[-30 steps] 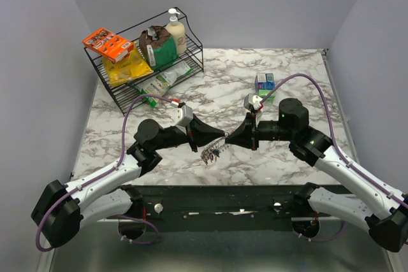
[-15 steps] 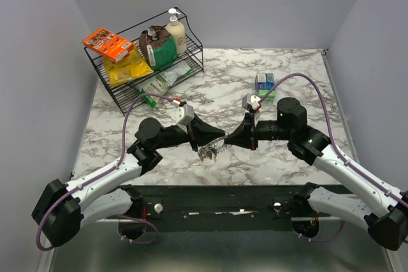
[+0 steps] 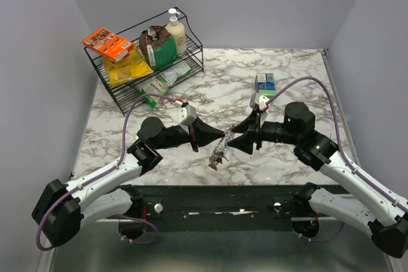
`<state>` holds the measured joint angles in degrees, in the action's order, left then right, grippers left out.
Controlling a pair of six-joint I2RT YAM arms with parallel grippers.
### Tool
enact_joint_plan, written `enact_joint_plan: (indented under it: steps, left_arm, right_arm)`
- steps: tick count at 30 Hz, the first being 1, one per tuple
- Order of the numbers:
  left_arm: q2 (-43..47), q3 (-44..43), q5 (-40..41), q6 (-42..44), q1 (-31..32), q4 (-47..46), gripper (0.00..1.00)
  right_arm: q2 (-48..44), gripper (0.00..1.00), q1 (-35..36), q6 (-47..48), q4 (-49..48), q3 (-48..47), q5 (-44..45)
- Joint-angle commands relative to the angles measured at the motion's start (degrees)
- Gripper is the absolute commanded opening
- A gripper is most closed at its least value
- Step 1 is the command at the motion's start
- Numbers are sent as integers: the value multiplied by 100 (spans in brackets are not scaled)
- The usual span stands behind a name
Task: Put the keys on the keyring
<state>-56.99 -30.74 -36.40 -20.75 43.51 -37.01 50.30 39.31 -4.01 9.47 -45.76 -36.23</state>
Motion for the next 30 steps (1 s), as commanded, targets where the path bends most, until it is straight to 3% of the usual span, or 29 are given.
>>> enact_joint_plan:
  steps: [1, 7, 10, 22, 30]
  left_arm:
    - [171, -90, 212, 142, -9, -34, 0]
    - [197, -72, 388, 282, -9, 159, 0]
    - [206, -90, 502, 335, -18, 265, 0]
    - [399, -90, 880, 669, -79, 932, 0]
    - [1136, 112, 1943, 853, -220, 1898, 0]
  right_arm:
    - [-214, 71, -2, -38, 11, 137, 616]
    - [-363, 95, -2, -56, 11, 216, 951]
    - [-390, 100, -2, -65, 11, 216, 1030]
    - [-416, 100, 7, -161, 11, 269, 1267]
    - [-179, 100, -2, -205, -7, 216, 1320]
